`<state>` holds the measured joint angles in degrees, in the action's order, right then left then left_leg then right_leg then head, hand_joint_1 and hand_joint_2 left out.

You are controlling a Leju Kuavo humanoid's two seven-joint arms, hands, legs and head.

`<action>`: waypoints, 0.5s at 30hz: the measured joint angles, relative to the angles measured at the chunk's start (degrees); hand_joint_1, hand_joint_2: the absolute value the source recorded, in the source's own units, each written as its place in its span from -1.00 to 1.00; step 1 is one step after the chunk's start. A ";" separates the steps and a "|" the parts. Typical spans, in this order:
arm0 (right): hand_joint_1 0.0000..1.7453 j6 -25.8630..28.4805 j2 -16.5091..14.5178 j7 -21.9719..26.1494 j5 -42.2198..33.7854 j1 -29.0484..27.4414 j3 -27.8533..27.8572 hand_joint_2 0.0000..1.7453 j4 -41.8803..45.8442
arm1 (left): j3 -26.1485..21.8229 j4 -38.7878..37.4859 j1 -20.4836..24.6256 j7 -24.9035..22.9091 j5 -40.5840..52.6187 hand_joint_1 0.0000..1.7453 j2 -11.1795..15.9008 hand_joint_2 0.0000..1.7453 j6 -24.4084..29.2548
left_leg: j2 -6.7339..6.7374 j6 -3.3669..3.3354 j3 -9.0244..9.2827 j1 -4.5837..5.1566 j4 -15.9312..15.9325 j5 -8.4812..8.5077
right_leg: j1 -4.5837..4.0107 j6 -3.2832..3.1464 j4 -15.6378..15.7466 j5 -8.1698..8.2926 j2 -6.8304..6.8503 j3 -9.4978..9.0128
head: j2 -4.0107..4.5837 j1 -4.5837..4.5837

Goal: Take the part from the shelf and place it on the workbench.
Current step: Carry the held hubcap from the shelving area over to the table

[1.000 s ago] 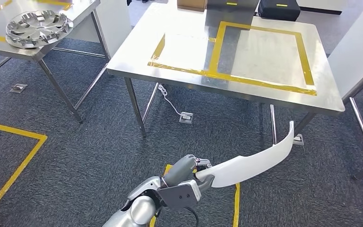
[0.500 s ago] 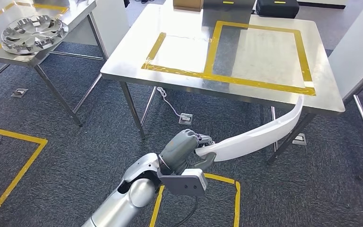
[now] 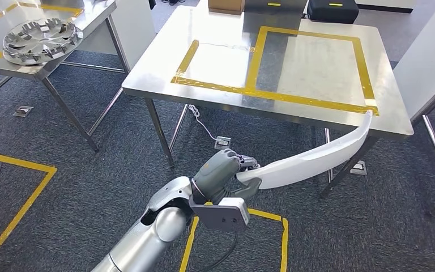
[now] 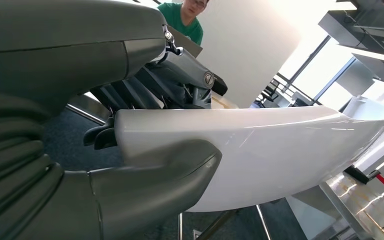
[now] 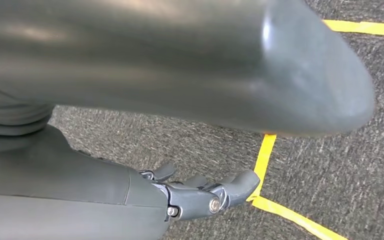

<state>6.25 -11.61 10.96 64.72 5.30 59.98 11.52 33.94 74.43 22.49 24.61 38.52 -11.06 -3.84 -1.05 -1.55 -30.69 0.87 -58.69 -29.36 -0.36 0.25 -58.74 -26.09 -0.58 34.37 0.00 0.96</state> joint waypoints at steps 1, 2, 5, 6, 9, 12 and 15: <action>-1.00 0.00 -0.05 0.10 -0.11 -0.01 0.01 -1.00 0.00 | 0.04 -0.08 0.32 -0.10 -0.22 1.00 -0.10 1.00 -0.40 | 0.00 -0.21 -0.02 0.12 -0.02 -0.06 | 0.10 0.14 0.12 0.05 0.00 -0.04 | 0.00 -0.01; -1.00 0.00 -0.13 0.27 -0.21 -0.01 0.01 -1.00 0.00 | 0.09 -0.14 0.64 -0.22 -0.40 1.00 -0.18 1.00 -0.74 | 0.04 -0.46 -0.01 0.25 0.03 -0.09 | 0.21 0.34 0.33 0.14 -0.02 -0.10 | 0.00 -0.02; -1.00 0.00 -0.31 0.67 -0.18 -0.03 0.02 -1.00 0.00 | 0.23 -0.21 1.28 -0.58 -0.63 1.00 -0.33 1.00 -1.05 | 0.18 -1.55 0.64 0.22 1.33 -0.11 | 0.35 1.07 -0.48 1.02 -0.03 -0.08 | 0.00 -0.04; -1.00 -0.03 -0.33 0.70 -0.04 -0.01 0.02 -1.00 0.00 | 0.26 -0.20 1.45 -0.72 -0.64 1.00 -0.39 1.00 -1.05 | 0.23 -1.76 1.16 0.04 1.85 -0.03 | 0.34 1.28 -1.52 0.86 0.00 0.29 | 0.00 -0.01; -1.00 -0.22 -0.36 0.59 0.49 0.09 -0.02 -1.00 0.00 | 0.28 -0.19 1.73 -1.09 -0.62 1.00 -0.51 1.00 -1.03 | 0.49 -1.73 2.27 -0.35 2.31 0.09 | 0.67 1.86 -9.13 -3.06 0.08 4.75 | 0.00 0.22; -1.00 -0.26 -0.36 0.36 0.74 -0.03 -0.06 -1.00 0.00 | 0.28 -0.19 1.37 -1.42 -0.51 1.00 -0.44 1.00 -1.02 | 0.60 -1.00 2.83 -0.82 2.26 -0.56 | 1.60 2.95 -14.82 -3.91 0.16 9.31 | 0.00 0.31; -1.00 -0.25 -0.37 0.31 0.81 -0.07 -0.08 -1.00 -0.01 | 0.28 -0.19 1.25 -1.51 -0.49 1.00 -0.35 1.00 -1.00 | 0.53 0.41 4.06 -1.74 1.96 -2.04 | 2.85 4.59 -5.24 2.63 0.35 5.97 | 0.00 0.41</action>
<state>6.01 -11.98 11.27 65.53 5.23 59.89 11.51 34.23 74.24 23.73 23.09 38.03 -11.41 -4.84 -0.52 -1.14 -26.63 -0.87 -56.73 -31.40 2.49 4.83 -63.98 -23.46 -0.23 40.34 0.00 1.37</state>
